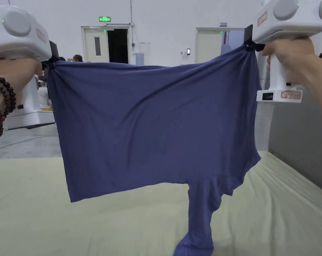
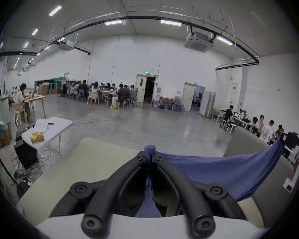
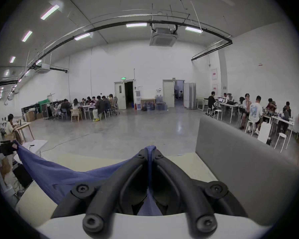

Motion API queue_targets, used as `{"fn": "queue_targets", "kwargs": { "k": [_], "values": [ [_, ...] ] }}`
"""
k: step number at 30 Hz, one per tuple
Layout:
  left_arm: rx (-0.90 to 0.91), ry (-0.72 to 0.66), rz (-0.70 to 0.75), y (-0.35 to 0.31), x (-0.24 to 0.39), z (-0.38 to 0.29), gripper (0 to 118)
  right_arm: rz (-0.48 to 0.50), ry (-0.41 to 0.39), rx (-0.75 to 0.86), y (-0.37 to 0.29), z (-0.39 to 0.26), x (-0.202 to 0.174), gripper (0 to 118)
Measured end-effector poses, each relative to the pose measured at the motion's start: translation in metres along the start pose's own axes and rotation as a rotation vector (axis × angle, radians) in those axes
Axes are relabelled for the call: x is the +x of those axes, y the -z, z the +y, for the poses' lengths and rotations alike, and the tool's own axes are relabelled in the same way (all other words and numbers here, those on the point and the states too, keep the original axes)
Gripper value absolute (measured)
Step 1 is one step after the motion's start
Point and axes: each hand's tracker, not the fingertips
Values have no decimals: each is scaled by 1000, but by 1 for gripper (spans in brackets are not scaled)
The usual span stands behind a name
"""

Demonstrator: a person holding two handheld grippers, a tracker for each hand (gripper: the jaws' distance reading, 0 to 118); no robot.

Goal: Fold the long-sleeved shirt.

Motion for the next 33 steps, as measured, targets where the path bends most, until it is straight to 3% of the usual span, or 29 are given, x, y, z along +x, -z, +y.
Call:
{"fn": "queue_targets", "kwargs": {
  "k": [7,18,25,27,33],
  "values": [
    [-38,-5,-43,-33,-20,-28,2,29,24,-43,-42,-27,13,5],
    [-70,-3,-61,-146,-63,-74,3,86,-68,-94,-164,-76,11,5],
    [-208,23,-94,-204,-97,-191,2,167,-99,-225,-236,-193,24,5],
    [-203,102,-93,-231,-102,-245,2,193,-44,-260,-260,-241,34,5],
    [-234,39,-70,-312,-130,-376,2,229,-2,-383,-343,-373,53,5]
  ]
}}
